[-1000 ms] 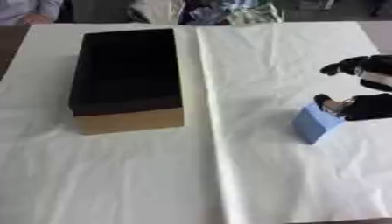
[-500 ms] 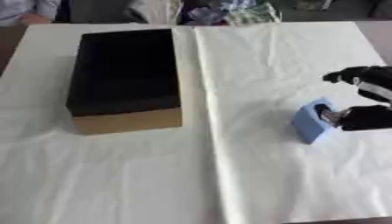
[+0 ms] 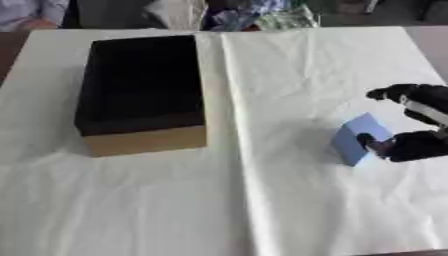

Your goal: Pick up objects on the table and place them in the box.

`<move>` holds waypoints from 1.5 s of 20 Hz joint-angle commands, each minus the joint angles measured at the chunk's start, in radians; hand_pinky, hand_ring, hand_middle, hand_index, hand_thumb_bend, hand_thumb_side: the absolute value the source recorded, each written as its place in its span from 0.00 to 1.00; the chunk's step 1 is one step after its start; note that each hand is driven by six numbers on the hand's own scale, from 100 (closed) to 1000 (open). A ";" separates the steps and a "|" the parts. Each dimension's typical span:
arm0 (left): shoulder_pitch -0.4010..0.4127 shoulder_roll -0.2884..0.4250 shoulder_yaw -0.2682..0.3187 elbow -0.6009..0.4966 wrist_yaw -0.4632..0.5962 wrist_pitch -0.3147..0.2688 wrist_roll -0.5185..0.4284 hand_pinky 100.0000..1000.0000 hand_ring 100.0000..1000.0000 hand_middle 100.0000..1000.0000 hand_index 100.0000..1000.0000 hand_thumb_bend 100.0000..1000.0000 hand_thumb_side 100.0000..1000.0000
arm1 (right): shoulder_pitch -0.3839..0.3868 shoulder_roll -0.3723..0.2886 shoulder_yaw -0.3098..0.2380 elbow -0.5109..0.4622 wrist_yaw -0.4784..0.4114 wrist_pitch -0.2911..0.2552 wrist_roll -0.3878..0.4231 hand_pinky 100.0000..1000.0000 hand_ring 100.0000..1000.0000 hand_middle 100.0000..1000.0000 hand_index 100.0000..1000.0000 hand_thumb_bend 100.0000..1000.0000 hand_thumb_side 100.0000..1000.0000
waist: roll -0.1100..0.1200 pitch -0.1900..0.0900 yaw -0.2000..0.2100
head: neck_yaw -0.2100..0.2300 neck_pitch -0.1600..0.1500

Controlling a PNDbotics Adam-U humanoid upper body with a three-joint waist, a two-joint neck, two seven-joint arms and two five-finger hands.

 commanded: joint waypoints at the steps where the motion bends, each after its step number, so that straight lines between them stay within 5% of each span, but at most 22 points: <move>1: -0.009 0.017 0.009 -0.019 0.000 0.002 0.000 1.00 0.63 0.63 0.86 0.00 0.60 | 0.003 -0.005 -0.018 -0.009 -0.013 0.102 0.046 0.98 1.00 0.90 1.00 0.10 0.65 | -0.001 -0.014 -0.003 | -0.001 -0.013; 14: -0.010 0.015 0.007 -0.019 0.002 0.003 -0.003 1.00 0.63 0.63 0.86 0.00 0.60 | 0.042 0.056 -0.017 -0.009 -0.034 0.181 -0.038 0.98 1.00 0.89 1.00 0.00 0.83 | -0.003 -0.010 -0.004 | -0.005 -0.017; 21: -0.010 0.013 0.008 -0.019 0.001 0.004 -0.006 1.00 0.63 0.63 0.86 0.00 0.59 | 0.052 0.096 -0.016 -0.009 -0.068 0.163 -0.084 0.99 0.99 0.89 1.00 0.02 0.61 | -0.003 -0.008 -0.004 | -0.006 -0.018; 30: -0.013 0.009 0.007 -0.019 0.003 0.005 -0.009 1.00 0.63 0.63 0.86 0.00 0.59 | 0.069 0.153 -0.028 -0.009 -0.094 0.186 -0.147 0.99 0.98 0.89 1.00 0.00 0.58 | 0.000 -0.005 -0.003 | -0.006 -0.023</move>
